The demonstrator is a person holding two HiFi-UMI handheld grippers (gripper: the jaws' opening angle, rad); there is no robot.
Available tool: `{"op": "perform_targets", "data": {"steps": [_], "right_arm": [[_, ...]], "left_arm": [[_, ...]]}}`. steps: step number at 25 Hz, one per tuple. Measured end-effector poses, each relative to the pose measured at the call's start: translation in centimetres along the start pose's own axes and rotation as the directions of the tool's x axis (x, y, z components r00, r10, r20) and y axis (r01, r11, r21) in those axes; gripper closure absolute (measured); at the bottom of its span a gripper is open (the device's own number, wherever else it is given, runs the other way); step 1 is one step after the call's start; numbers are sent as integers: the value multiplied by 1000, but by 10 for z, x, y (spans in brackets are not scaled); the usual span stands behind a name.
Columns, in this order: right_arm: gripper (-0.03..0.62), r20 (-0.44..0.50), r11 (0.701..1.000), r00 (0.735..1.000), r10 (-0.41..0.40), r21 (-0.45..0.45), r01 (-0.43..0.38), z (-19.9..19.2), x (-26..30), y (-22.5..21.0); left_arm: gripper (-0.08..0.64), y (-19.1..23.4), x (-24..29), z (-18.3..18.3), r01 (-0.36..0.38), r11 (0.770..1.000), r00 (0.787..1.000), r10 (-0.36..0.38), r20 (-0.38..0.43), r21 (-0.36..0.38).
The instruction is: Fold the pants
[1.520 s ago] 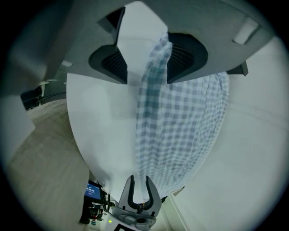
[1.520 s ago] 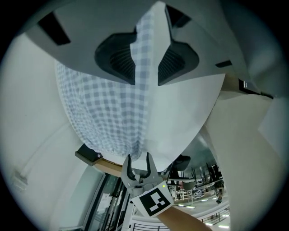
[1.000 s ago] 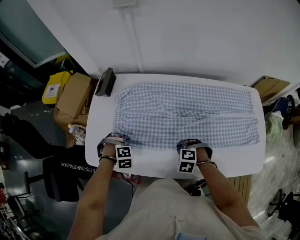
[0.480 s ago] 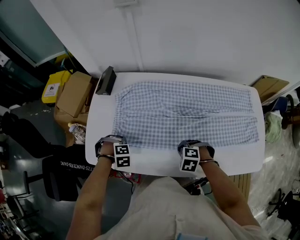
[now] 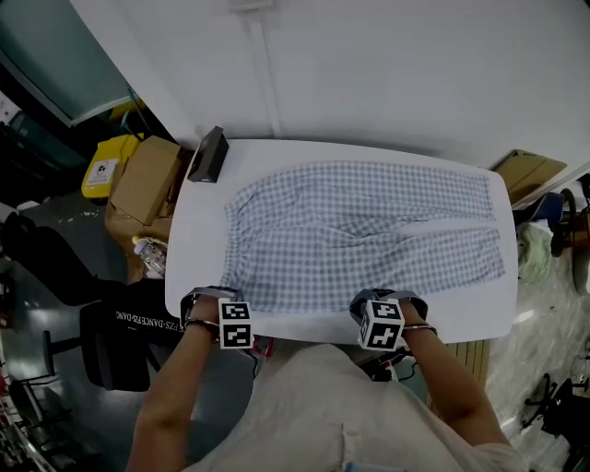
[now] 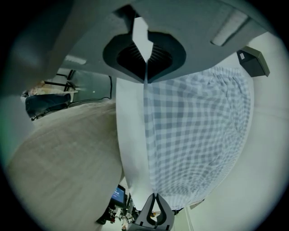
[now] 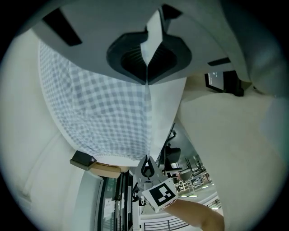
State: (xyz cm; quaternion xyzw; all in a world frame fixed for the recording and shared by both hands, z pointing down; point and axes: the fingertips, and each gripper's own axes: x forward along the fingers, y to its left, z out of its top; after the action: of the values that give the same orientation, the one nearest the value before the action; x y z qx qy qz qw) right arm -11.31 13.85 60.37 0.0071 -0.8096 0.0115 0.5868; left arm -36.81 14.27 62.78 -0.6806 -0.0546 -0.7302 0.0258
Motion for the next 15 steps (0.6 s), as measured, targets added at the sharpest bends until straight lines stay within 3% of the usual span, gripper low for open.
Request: {"op": "perform_targets", "data": {"steps": [4, 9, 11, 15], "right_arm": [[568, 5, 996, 996, 86, -1, -86, -2, -6, 32], [569, 14, 977, 977, 211, -1, -211, -4, -16, 66], [569, 27, 978, 977, 210, -1, -210, -5, -24, 63], [569, 59, 992, 991, 118, 34, -120, 0, -45, 17]], "left_arm": [[548, -40, -4, 5, 109, 994, 994, -109, 5, -10], [548, -83, -18, 14, 267, 963, 963, -266, 36, -42], [548, -82, -27, 19, 275, 960, 960, -271, 64, -61], [548, -40, -49, 17, 188, 973, 978, -172, 121, -137]]}}
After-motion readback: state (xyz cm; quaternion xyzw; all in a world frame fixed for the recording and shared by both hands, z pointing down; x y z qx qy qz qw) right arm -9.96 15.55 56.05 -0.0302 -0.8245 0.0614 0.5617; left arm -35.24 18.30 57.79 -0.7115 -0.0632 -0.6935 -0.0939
